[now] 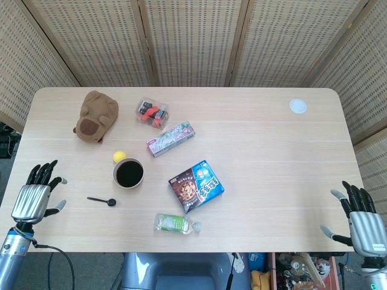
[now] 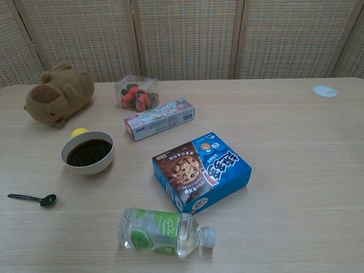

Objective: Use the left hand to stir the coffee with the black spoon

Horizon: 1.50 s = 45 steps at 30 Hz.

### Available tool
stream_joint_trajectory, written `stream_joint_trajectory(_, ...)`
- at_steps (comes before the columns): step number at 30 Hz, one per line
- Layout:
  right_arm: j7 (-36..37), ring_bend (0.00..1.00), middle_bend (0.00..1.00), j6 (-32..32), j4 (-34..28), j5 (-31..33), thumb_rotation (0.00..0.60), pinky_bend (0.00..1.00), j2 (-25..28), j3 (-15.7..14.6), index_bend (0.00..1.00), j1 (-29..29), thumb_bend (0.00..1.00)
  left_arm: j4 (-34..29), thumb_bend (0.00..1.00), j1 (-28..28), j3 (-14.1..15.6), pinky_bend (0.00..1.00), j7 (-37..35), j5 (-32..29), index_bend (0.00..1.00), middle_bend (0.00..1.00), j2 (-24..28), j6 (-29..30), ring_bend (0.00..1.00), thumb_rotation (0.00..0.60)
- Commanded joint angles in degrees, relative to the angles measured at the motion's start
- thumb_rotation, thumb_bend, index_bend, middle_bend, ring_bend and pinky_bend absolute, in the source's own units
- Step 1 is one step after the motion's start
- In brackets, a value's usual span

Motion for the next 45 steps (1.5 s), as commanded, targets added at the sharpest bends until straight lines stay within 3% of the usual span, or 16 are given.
stream_joint_trajectory(1,-0.1,0.0,0.11,0.0,0.0,0.2,0.474,0.07,0.0,0.0,0.21,-0.1,0.26,2.6,0.27,-1.8,-0.2,0.0,-0.4,-1.3,0.45,0.03,-2.3,-2.7,0.0,0.6)
stream_joint_trajectory(12,-0.4,0.0,0.11,-0.5,-0.1,0.9,0.474,0.07,0.0,0.0,0.21,-0.2,0.26,12.2,0.27,-5.5,0.1,0.0,-3.2,-2.7,0.5,0.06,-8.9,-8.8,0.0,0.6)
stream_joint_trajectory(20,-0.5,0.0,0.11,-0.8,0.1,1.3,0.473,0.07,-0.2,-0.1,0.21,-0.4,0.26,17.9,0.33,-7.3,0.8,0.0,-4.7,-3.7,0.5,0.06,-12.2,-12.8,0.0,0.6)
stream_joint_trajectory(45,0.0,0.0,0.11,-0.2,0.4,2.0,0.474,0.07,0.1,-0.2,0.21,-1.5,0.26,25.5,0.36,-9.7,2.2,0.0,-7.4,-4.2,0.5,0.06,-18.5,-17.1,0.0,0.6)
